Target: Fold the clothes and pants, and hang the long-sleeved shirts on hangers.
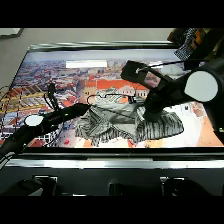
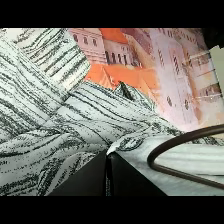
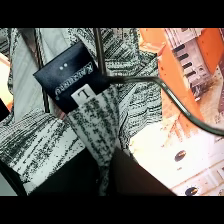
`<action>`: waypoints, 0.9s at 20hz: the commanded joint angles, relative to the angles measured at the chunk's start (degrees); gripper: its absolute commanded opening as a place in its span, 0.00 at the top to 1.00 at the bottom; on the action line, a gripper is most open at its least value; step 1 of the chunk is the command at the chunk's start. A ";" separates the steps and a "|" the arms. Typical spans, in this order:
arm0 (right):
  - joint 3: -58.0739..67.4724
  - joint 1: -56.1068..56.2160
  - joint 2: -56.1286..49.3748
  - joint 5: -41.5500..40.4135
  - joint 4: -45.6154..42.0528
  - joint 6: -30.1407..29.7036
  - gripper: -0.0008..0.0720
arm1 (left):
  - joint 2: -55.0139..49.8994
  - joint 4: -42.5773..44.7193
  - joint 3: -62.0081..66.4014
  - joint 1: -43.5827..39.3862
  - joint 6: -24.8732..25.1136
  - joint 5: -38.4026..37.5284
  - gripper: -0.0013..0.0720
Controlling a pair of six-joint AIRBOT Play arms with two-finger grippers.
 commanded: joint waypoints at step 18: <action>-0.07 0.00 -1.29 7.19 -5.90 6.34 0.95 | 0.04 5.25 4.26 0.11 -0.22 -0.76 0.96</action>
